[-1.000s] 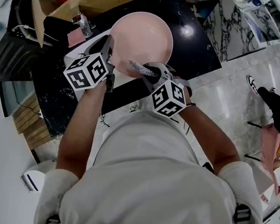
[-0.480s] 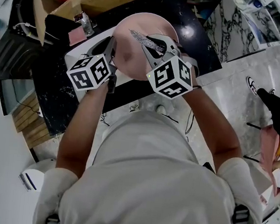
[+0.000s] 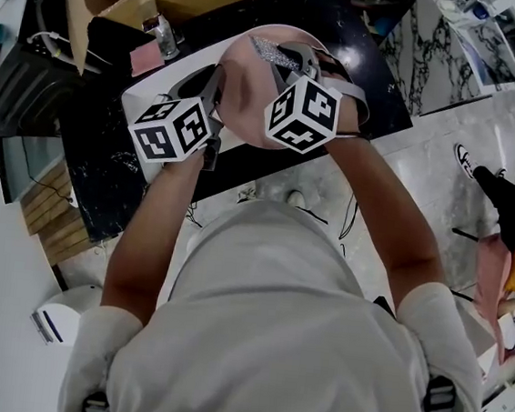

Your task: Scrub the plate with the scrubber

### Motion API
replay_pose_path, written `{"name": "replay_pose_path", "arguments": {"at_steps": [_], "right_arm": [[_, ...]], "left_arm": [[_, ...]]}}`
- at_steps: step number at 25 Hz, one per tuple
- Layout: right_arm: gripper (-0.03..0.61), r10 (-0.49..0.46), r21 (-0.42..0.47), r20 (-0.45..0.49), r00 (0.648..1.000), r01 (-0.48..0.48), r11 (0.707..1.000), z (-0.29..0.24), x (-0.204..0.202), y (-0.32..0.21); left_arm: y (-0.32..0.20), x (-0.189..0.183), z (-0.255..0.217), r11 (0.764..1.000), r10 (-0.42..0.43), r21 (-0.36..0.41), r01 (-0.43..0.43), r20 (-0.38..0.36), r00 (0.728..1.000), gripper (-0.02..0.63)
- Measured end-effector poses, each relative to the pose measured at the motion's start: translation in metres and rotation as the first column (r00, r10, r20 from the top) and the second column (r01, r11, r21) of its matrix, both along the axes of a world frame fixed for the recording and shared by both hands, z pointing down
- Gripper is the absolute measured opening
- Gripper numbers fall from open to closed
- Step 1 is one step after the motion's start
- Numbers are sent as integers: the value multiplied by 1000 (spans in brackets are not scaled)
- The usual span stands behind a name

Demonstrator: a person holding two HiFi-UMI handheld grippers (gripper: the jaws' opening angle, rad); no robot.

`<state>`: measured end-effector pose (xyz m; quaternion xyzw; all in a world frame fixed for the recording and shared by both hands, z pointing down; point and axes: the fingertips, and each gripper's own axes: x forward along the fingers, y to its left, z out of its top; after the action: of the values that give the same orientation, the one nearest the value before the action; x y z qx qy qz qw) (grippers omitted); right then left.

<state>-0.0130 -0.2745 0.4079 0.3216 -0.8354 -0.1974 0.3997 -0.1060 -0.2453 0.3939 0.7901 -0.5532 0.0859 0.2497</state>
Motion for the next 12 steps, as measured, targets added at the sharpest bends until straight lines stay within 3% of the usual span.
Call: {"name": "replay_pose_path", "arguments": {"at_steps": [12], "right_arm": [[75,-141,52,-112,984,148,988,14,-29,25]], "left_arm": [[-4,0,1,1000,22,-3,-22,-29,999,32]]}}
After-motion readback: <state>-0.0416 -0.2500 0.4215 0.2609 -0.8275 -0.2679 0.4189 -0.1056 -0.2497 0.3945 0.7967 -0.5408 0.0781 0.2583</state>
